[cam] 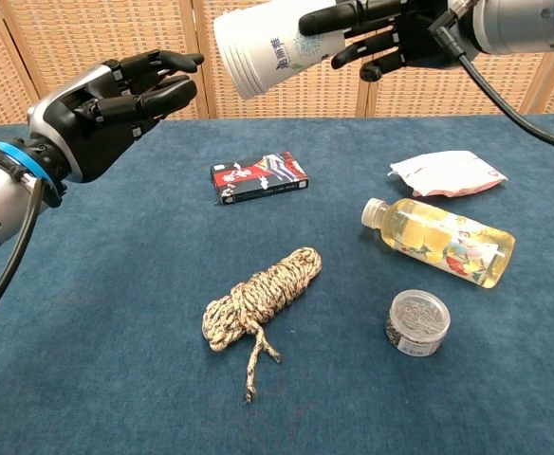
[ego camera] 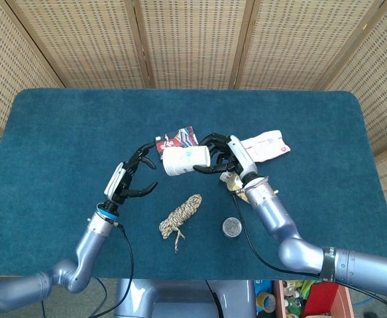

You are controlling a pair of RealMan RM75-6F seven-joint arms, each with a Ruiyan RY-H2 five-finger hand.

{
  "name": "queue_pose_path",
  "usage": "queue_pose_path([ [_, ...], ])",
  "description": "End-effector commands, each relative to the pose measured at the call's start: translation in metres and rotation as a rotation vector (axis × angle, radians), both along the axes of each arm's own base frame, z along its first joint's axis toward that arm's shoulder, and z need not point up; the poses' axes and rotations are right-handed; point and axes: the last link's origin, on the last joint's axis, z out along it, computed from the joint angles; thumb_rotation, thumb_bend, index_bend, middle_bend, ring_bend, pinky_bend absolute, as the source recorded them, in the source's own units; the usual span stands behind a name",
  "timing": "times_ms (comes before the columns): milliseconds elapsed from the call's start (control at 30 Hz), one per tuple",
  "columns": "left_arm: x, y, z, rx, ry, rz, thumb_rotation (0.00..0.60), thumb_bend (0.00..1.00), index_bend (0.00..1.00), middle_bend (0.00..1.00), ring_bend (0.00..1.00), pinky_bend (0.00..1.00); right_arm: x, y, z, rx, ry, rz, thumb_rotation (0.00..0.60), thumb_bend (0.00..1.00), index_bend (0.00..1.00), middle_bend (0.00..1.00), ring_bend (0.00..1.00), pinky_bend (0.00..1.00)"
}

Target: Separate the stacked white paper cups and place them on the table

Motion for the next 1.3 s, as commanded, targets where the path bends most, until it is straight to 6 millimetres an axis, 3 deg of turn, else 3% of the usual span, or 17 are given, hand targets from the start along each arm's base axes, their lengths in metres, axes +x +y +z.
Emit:
queue_pose_path([
  [33, 0.002, 0.001, -0.001, 0.001, 0.000, -0.001, 0.600, 0.30, 0.48, 0.13, 0.00, 0.00, 0.000, 0.000, 0.000, -0.001, 0.001, 0.000, 0.600, 0.30, 0.75, 0.66, 0.57, 0.80],
  [933, 0.026, 0.004, -0.013, -0.032, -0.006, -0.044, 0.600, 0.30, 0.52, 0.13, 0.00, 0.00, -0.006, 0.002, 0.003, 0.013, 0.007, 0.000, 0.600, 0.30, 0.75, 0.66, 0.58, 0.80],
  [1300, 0.032, 0.005, -0.018, -0.035, -0.012, -0.049, 0.600, 0.36, 0.55, 0.13, 0.00, 0.00, -0.007, 0.002, 0.003, 0.019, 0.011, 0.006, 0.600, 0.30, 0.75, 0.66, 0.58, 0.80],
])
